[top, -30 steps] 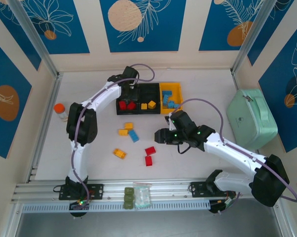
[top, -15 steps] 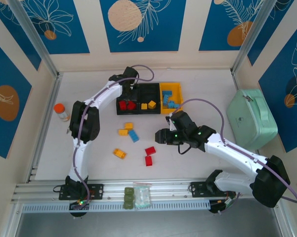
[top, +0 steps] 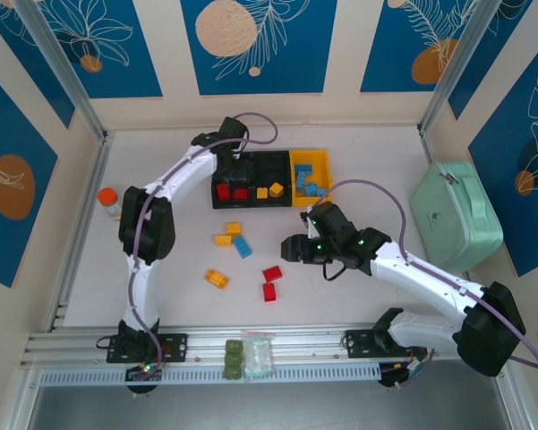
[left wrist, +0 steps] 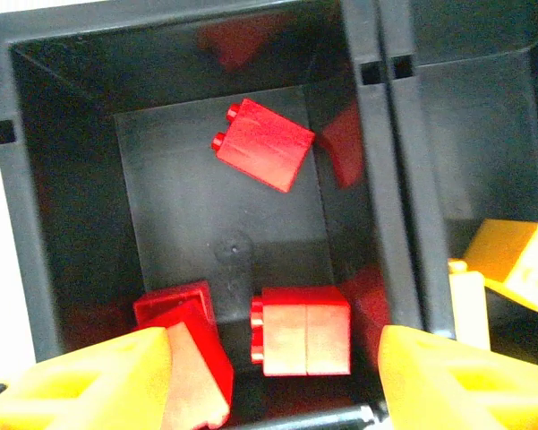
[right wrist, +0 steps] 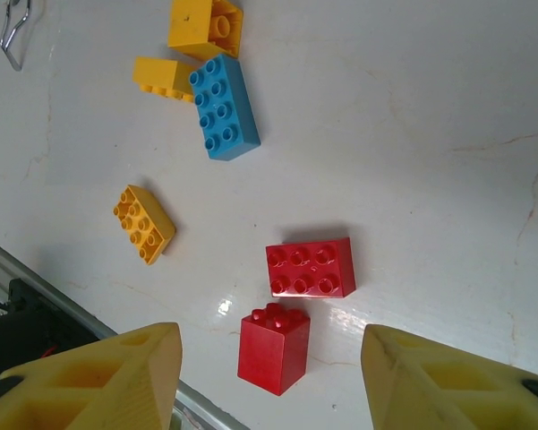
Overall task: Sort the legos into containers by color
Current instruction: Place the lego in the container, then pick up the lego from the bottom-center of the table.
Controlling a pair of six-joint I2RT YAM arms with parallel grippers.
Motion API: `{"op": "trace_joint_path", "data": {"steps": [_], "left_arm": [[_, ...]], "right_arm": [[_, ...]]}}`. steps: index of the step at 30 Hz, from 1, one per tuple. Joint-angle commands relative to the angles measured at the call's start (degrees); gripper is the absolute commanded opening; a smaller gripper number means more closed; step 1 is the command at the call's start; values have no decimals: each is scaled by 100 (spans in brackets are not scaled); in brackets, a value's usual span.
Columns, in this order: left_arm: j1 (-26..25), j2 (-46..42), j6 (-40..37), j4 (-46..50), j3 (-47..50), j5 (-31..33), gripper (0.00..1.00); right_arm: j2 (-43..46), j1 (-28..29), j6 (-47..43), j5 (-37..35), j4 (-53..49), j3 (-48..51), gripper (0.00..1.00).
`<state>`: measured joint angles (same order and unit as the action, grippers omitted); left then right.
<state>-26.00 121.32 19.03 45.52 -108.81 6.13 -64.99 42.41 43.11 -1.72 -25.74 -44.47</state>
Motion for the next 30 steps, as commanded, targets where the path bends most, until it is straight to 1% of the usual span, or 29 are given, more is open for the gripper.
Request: {"op": "trace_joint_path", "data": {"steps": [1,7,13,18,21,27,30], "left_arm": [[-18,-629,40,-64,292,-333,62],[-30,-1515,179,-362,1238,-751,62],[-28,-2626,300,-670,2643,-1184,64],[-28,-3760,503,-867,4083,-1509,65],[-27,-4424,756,-977,4886,-1703,67],[-28,-5410,1190,-1029,6078,-2030,68],[-24,-5734,1340,-992,6495,-2022,69]], "right_arm": [[-73,86,34,-134,-249,-123,57],[-399,292,48,-375,-462,-296,59],[-878,566,116,-682,-579,-522,63],[-1495,866,134,-1011,-758,-826,66],[-1916,1013,132,-1167,-884,-1066,66],[-2626,1188,128,-1266,-990,-1456,66],[-2929,1268,105,-1331,-1056,-1622,66]]}}
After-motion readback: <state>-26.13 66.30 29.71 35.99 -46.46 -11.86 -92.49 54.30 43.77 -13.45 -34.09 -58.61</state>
